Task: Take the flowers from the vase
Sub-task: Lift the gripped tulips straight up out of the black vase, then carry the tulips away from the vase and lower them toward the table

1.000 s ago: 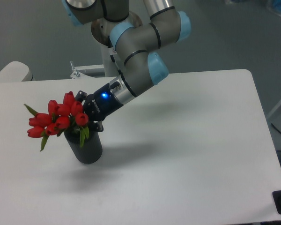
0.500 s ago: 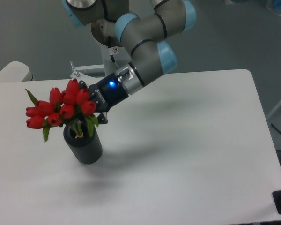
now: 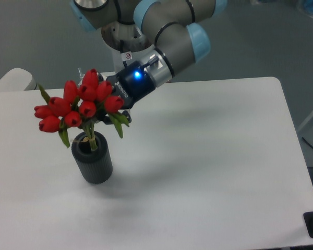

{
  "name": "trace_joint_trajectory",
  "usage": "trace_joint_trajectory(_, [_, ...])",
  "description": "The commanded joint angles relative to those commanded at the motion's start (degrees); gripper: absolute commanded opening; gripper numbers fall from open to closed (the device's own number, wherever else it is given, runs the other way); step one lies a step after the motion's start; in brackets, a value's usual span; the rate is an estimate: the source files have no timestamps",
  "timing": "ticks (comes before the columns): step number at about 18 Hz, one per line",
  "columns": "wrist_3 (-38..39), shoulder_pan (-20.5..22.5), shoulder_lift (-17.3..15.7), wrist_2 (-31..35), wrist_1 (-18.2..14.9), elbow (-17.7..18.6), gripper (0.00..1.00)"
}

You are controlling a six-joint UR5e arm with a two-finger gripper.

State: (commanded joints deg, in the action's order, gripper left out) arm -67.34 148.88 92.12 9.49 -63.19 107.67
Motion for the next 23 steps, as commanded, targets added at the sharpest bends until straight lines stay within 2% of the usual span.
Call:
trace_joint_trajectory(5, [4.05, 1.41, -2.2, -1.4, -0.09, -1.05, 0.0])
trace_joint_trajectory(10, [8.09, 1.24, -2.2, -2.9, -0.18, -3.33, 0.0])
trace_joint_trajectory(14, [8.45, 2.64, -1.85, -3.43, -0.09, -5.62, 0.0])
trace_joint_trajectory(15, [8.1, 3.77, -1.33, -3.43, -0.09, -6.5, 0.0])
trace_joint_trajectory(17, [7.75, 5.63, 1.91, -3.08, 0.26, -8.69, 0.0])
trace_joint_trajectory(21, [7.57, 8.53, 8.59, -1.94, 4.47, -13.35, 0.0])
trace_joint_trajectory(23, [7.48, 9.41, 11.67, 2.69, 6.5, -15.98, 0.0])
